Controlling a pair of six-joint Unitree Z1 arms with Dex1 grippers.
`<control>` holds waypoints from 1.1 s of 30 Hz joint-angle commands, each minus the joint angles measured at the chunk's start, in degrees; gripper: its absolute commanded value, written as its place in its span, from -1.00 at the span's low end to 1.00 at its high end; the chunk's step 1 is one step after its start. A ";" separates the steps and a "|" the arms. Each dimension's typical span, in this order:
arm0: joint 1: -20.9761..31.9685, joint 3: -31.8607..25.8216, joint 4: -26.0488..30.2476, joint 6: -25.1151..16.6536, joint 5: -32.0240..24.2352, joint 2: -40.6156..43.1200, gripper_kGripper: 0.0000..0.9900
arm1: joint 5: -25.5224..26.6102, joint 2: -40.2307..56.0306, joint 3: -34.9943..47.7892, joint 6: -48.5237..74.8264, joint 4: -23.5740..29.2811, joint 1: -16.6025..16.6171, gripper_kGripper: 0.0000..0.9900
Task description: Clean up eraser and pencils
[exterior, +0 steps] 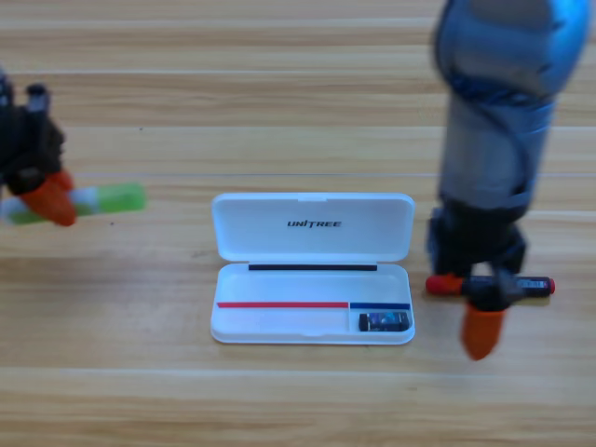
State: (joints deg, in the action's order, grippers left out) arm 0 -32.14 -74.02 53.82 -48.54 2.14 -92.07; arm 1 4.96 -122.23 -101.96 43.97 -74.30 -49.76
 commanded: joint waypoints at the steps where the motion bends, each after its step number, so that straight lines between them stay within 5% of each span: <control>1: -8.72 -1.92 0.76 2.40 -0.38 -1.27 -1.00 | -4.44 4.46 7.74 1.65 4.34 6.25 0.78; 12: -18.83 -8.07 0.23 7.32 0.50 -13.75 -1.00 | -7.95 2.52 18.37 5.34 22.27 13.28 0.79; 33: -20.24 -12.55 -4.34 8.90 1.55 -25.44 -1.00 | -3.47 -4.25 17.76 7.71 24.47 13.02 0.64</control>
State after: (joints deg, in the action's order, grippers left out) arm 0 -51.09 -86.44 50.67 -40.13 3.20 -114.49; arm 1 0.74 -120.96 -85.10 51.28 -50.58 -37.68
